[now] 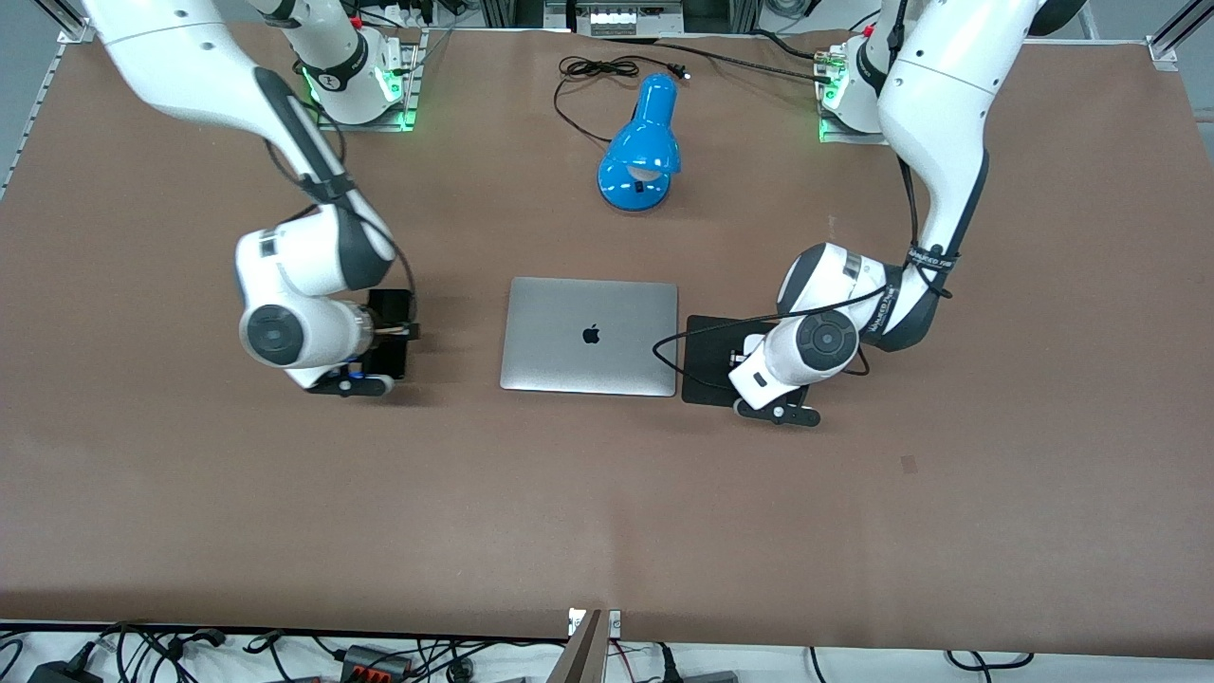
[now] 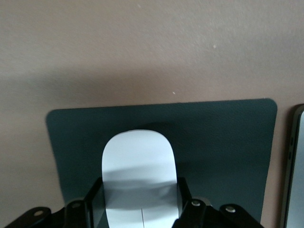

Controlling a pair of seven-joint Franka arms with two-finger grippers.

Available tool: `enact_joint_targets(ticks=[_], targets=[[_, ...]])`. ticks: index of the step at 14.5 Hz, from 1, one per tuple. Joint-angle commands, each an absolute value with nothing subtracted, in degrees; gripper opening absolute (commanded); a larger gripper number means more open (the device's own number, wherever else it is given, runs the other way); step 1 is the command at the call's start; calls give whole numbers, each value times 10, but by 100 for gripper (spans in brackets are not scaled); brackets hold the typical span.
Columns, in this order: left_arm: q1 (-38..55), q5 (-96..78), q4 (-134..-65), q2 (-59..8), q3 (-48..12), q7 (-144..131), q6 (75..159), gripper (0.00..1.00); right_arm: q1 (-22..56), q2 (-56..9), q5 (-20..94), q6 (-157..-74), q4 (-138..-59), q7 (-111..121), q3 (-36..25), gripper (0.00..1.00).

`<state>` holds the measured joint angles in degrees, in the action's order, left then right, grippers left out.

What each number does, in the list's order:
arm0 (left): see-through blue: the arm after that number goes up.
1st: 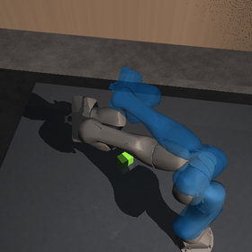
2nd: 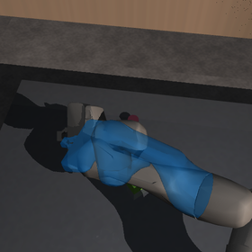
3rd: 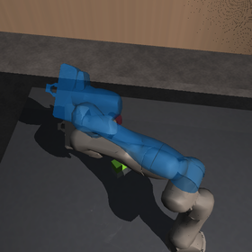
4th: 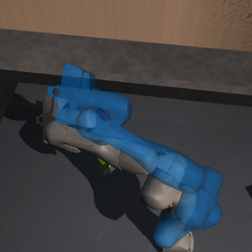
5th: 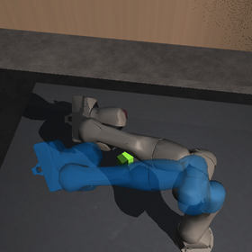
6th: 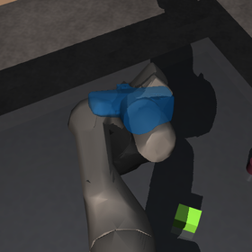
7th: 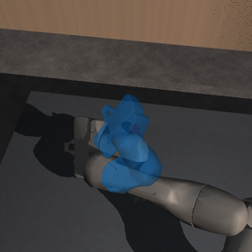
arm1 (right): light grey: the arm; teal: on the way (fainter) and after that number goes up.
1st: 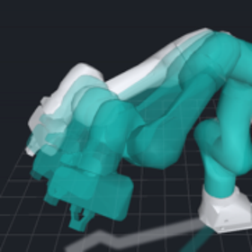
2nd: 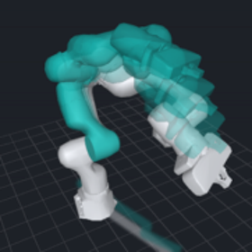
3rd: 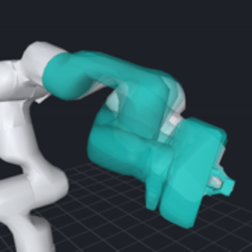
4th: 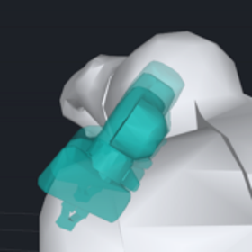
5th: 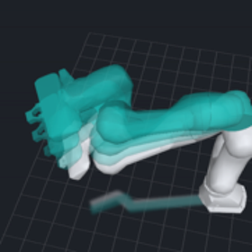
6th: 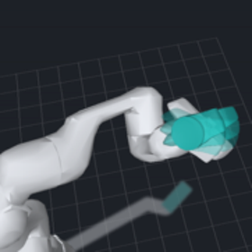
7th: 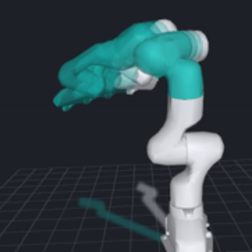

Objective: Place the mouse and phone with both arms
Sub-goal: 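Carry the phone beside the laptop while the left gripper moves mouse onto pad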

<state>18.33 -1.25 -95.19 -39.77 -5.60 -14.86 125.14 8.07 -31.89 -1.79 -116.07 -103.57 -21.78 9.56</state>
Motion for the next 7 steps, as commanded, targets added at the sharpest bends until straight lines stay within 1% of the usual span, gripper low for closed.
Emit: enact_joint_targets(ticks=[1,3,4,5,6,7], targets=[[192,-20,-937,-406,-53,-144,1244,47,117,-330,-12,-1191,-1037,-292,93,32],[197,-18,-938,-406,-52,-143,1245,54,127,-340,-11,-1210,-1039,-308,93,32],[199,-18,-938,-409,-52,-143,1245,62,127,-345,-11,-1216,-1041,-308,93,32],[200,-18,-937,-410,-52,-148,1245,86,127,-347,-9,-1219,-1043,-310,94,32],[200,-18,-937,-409,-52,-149,1245,100,131,-350,7,-1223,-1043,-314,96,32],[200,-18,-937,-407,-52,-149,1243,100,131,-352,31,-1225,-1043,-315,96,32]])
